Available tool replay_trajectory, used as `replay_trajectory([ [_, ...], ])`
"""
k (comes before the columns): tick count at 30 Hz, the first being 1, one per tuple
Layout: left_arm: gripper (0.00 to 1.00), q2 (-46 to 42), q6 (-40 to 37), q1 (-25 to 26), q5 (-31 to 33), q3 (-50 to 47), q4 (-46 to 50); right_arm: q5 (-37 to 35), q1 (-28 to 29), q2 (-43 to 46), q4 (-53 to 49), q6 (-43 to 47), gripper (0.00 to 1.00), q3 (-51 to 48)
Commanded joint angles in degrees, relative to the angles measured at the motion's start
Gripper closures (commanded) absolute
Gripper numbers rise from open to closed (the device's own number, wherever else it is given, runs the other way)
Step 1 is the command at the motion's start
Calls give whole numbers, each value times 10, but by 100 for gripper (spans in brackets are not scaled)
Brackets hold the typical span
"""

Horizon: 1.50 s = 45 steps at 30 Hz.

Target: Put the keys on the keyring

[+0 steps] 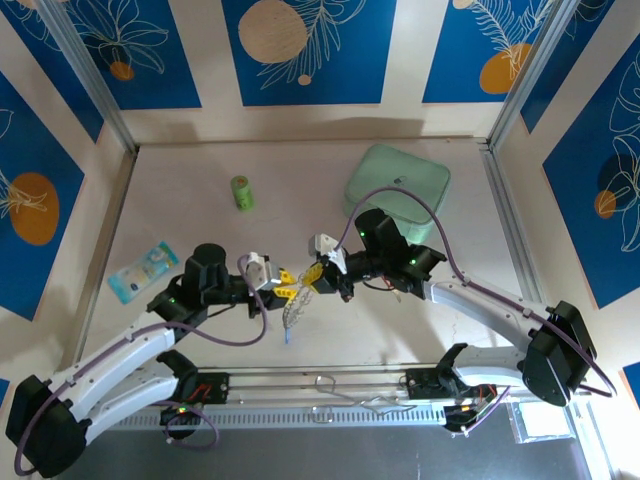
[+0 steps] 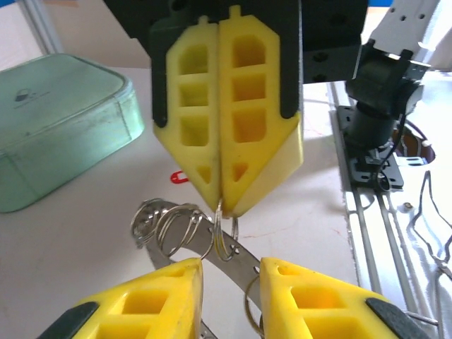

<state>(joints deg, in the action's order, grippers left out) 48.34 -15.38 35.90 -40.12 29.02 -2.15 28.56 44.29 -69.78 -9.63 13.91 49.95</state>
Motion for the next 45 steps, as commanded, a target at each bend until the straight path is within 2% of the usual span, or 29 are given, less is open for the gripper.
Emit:
replay_trajectory([
  [1,72,3,4,2,-50,18,-21,16,6,12,6,17,100,4],
  [11,81,6,24,2,-43,10,-58,7,23,2,-4,27,100,12],
  [14,87,6,34,3,-42,7,-68,5,28,1,-1,26,100,13],
  [17,100,4,36,3,-33,5,-70,4,30,-4,3,24,100,14],
  [23,100,-12,63,4,17,9,-61,-23,30,-11,4,12,98,18],
  [30,100,-17,116,15,113,24,-28,-46,23,-14,-10,-14,53,30],
  [31,100,-17,125,17,130,25,-26,-53,21,-12,-12,-18,50,32],
  [36,100,-24,190,24,242,28,-11,-98,10,11,7,-43,48,19],
  [40,100,-27,252,26,347,49,48,-107,9,30,30,-51,48,2],
  [45,100,-25,314,26,413,79,112,-100,20,35,48,-54,49,-13],
])
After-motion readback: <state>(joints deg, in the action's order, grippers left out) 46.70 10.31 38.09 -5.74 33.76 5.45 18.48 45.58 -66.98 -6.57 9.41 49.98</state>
